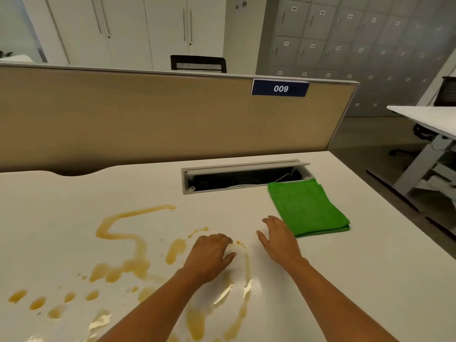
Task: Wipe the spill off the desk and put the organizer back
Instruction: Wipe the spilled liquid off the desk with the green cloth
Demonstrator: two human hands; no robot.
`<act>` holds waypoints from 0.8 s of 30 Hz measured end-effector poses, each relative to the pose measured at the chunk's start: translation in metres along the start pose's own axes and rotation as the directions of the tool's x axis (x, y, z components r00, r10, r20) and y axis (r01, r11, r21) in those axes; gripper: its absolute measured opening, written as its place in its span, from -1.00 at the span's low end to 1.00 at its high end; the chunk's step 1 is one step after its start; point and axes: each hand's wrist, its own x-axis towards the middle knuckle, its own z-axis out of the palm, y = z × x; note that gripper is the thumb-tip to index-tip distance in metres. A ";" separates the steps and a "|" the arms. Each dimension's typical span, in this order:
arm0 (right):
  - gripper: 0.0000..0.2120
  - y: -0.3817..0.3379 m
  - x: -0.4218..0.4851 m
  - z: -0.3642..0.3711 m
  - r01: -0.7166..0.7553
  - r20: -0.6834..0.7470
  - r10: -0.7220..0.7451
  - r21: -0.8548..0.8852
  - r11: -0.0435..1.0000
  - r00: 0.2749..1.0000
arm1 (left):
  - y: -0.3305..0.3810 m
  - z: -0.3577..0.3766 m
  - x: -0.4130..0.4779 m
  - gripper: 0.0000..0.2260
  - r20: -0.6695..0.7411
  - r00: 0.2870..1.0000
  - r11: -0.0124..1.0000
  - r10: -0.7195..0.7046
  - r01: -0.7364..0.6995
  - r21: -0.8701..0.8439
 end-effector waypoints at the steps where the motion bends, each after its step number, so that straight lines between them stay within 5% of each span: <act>1: -0.54 0.010 0.005 -0.003 -0.018 -0.010 0.018 -0.005 1.000 1.000 | 0.006 0.003 0.008 -0.60 0.016 1.000 1.000 0.009 -0.009 0.002; 13: -0.53 0.069 0.050 -0.014 -0.180 -0.049 0.176 -0.117 0.977 0.983 | 0.035 0.022 0.074 -0.57 0.110 0.994 0.998 0.012 -0.019 0.062; 24: -0.82 0.070 0.066 -0.011 -0.248 -0.037 0.247 -0.005 0.969 0.968 | 0.034 0.029 0.074 -0.57 0.072 0.997 0.998 0.012 -0.016 0.059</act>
